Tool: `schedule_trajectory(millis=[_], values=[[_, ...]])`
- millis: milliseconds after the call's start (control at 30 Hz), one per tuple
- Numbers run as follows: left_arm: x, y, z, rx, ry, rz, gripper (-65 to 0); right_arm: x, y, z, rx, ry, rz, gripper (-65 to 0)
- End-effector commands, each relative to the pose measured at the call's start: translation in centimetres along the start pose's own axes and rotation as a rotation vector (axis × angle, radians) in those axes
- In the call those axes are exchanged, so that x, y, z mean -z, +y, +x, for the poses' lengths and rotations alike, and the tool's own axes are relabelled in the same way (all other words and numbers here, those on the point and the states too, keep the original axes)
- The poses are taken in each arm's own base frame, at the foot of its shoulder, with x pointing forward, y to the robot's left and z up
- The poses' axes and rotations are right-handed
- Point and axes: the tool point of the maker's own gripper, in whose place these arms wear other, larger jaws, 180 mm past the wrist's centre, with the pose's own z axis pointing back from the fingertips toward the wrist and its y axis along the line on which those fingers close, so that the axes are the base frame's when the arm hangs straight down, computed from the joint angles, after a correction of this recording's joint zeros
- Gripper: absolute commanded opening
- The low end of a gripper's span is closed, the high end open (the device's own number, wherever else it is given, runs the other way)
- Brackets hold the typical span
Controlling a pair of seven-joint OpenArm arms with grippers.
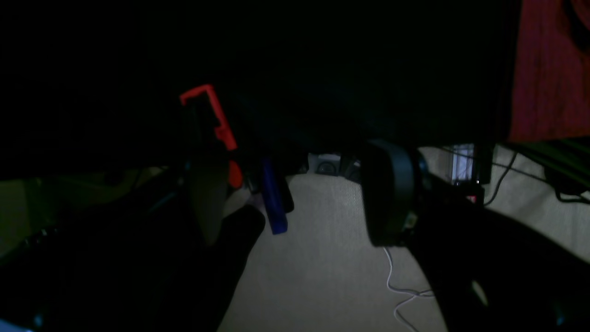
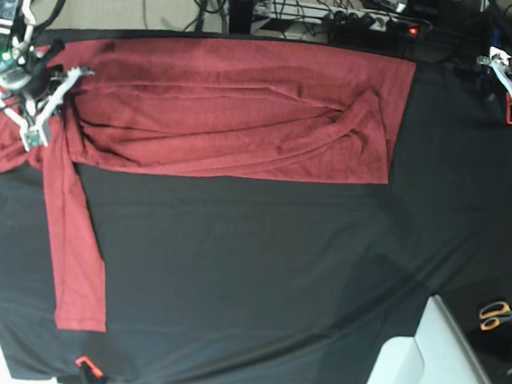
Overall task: Fold the T-shirt properly
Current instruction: 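Lower the right gripper onto the trailing red sleeve and grasp it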
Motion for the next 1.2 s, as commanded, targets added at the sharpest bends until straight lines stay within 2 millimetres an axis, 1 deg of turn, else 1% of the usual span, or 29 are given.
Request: schedule_trajectory(millis=[0, 67, 100, 133, 167, 233, 300, 333, 400, 467, 533, 567, 633, 667, 700, 767, 867, 1033, 1100, 1133, 1167], values=[[-0.3, 0.3, 0.7, 0.029, -0.017, 0.007, -21.9, -0.4, -0.7, 0.8, -0.011, -0.017, -0.014, -53.0], [-0.2, -0.1, 0.8, 0.041, -0.015, -0.006, -21.9, -0.9, -1.2, 1.5, -0.018, -0.025, -0.029, -43.1], [-0.1, -0.2, 0.8, 0.044, -0.014, -0.009, -21.9, -1.2, -1.2, 2.0, -0.026, -0.042, -0.035, -39.6], [0.0, -0.4, 0.8, 0.046, -0.014, -0.013, -21.9, -1.7, -1.3, 2.9, -0.033, -0.071, -0.043, -36.9], [0.0, -0.6, 0.9, 0.049, -0.013, -0.017, -21.9, -2.2, -1.3, 3.9, -0.035, -0.105, -0.054, -36.2], [0.1, -0.8, 0.9, 0.050, -0.015, -0.025, -21.9, -3.4, -2.6, 5.9, -0.018, -0.176, -0.096, -36.3], [0.1, -1.0, 0.9, 0.049, -0.016, -0.028, -21.9, -4.0, -4.2, 9.2, -0.003, -0.246, -0.136, -35.9], [0.1, -1.0, 0.9, 0.049, -0.016, -0.028, -21.9, -3.7, -5.1, 10.5, 0.007, -0.251, -0.145, -35.9], [0.2, -1.0, 0.9, 0.048, -0.015, -0.028, -21.9, -2.7, -6.9, 12.0, 0.025, -0.222, -0.149, -35.9], [0.1, -0.9, 0.9, 0.047, -0.015, -0.027, -21.9, -0.8, -8.4, 13.8, 0.075, -0.199, -0.125, -35.9], [0.1, -0.9, 0.9, 0.048, -0.016, -0.026, -21.9, 1.3, -8.9, 15.0, 0.126, -0.177, -0.081, -35.9], [0.1, -0.9, 0.8, 0.048, -0.013, -0.027, -21.9, 2.2, -9.6, 15.3, 0.152, -0.163, -0.063, -36.0], [0.1, -0.9, 0.7, 0.048, -0.010, -0.027, -21.9, 3.9, -9.9, 15.8, 0.202, -0.145, -0.020, -36.2], [0.1, -0.9, 0.6, 0.047, -0.009, -0.026, -21.9, 4.8, -9.5, 16.2, 0.229, -0.143, 0.010, -36.2], [0.1, -0.9, 0.5, 0.047, -0.007, -0.026, -21.9, 5.5, -9.5, 16.1, 0.253, -0.140, 0.029, -36.2], [0.0, -0.8, 0.5, 0.046, -0.007, -0.025, -21.9, 6.4, -9.4, 16.2, 0.291, -0.147, 0.057, -36.3], [0.1, -0.8, 0.4, 0.047, -0.004, -0.023, -21.9, 7.4, -8.6, 16.4, 0.329, -0.156, 0.095, -36.3], [0.1, -0.8, 0.5, 0.047, -0.006, -0.023, -21.9, 8.8, -7.3, 15.6, 0.389, -0.185, 0.126, -36.5], [0.1, -0.8, 0.5, 0.046, -0.007, -0.024, -21.9, 9.0, -7.0, 15.2, 0.398, -0.187, 0.131, -36.6], [0.1, -0.8, 0.5, 0.047, -0.006, -0.023, -21.9, 9.0, -7.0, 15.2, 0.398, -0.187, 0.131, -37.2], [0.1, -0.8, 0.5, 0.047, -0.007, -0.023, -21.9, 9.0, -7.0, 15.1, 0.398, -0.185, 0.131, -40.5]])
